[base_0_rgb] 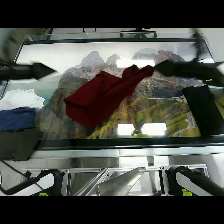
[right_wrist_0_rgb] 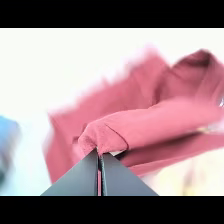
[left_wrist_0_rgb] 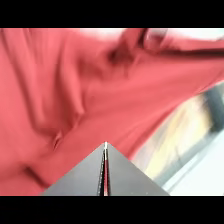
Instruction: Fold the shirts.
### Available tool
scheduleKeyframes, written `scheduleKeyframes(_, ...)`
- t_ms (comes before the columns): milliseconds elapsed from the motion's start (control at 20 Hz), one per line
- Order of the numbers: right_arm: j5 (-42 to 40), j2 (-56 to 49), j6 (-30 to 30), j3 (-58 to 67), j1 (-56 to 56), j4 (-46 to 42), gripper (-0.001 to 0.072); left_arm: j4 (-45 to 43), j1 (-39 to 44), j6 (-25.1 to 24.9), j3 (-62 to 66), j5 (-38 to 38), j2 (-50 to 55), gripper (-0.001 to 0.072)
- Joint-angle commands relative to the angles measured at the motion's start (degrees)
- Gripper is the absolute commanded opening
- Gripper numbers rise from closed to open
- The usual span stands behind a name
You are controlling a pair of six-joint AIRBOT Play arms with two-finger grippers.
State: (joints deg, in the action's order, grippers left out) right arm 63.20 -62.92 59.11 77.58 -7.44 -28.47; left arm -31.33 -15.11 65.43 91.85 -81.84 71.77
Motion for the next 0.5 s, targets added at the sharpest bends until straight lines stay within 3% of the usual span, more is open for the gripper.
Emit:
scheduleKeyframes(0, -1.31, 16.24, -5.16, 2.25, -9.97, 11.80, 0.0014, 9.77, -7.32, 0.20, 15.91, -1.81, -9.64, 0.0017)
scheduleKeyframes(100, -1.38, 20.70, -4.76, 2.23, -11.08, 9.29, 0.0014, 8.68, -8.11, -0.02, 16.63, -1.05, -13.29, 0.0017)
scheduleKeyframes(200, 1.86, 20.22, -0.09, 1.38, -10.29, 5.86, 0.0014, 5.05, -5.49, 0.17, 11.52, -1.88, -15.12, 0.0018)
scheduleKeyframes(450, 6.73, 13.88, 1.01, -8.96, -8.09, 5.01, 0.0014, -2.01, 8.81, -2.71, -17.29, 2.34, -13.68, 0.0017)
